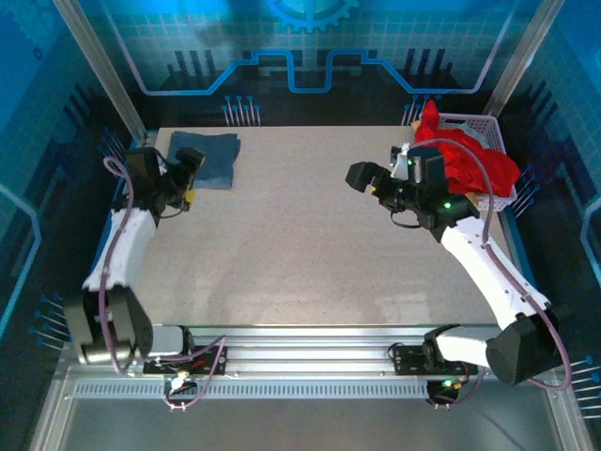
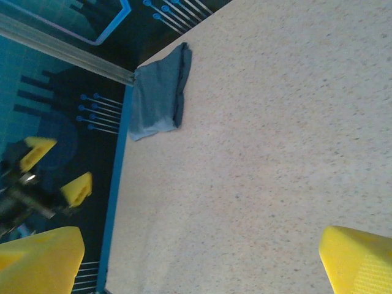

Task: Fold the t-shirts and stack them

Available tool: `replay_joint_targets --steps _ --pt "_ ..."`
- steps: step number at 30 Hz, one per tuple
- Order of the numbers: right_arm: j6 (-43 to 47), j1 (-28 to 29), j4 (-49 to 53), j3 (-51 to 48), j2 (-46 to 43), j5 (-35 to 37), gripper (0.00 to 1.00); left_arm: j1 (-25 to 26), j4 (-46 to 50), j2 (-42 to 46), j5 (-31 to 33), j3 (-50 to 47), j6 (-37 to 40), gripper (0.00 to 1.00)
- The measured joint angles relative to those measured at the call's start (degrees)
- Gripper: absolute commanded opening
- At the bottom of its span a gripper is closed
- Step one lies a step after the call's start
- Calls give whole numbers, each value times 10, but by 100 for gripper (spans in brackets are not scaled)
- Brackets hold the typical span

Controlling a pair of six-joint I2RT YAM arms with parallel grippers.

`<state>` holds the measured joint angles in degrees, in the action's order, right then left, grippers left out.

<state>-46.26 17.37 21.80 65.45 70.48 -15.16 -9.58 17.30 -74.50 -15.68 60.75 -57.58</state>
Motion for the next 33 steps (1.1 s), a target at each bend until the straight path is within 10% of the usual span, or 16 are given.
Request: replay_joint_targets --steps 4,9,14,22,33 --pt "50 -2 29 4 -37 22 100 26 57 94 75 -35 35 99" --pt "107 -5 90 34 -60 117 100 134 137 176 318 -52 71 99" --pt "200 -19 33 -97 -103 249 100 188 -12 257 437 -222 295 99" --pt "341 -41 -171 -372 -88 348 100 185 -247 174 440 -422 437 99" --pt "410 -133 -513 -404 88 287 100 101 -506 -20 354 -407 476 99"
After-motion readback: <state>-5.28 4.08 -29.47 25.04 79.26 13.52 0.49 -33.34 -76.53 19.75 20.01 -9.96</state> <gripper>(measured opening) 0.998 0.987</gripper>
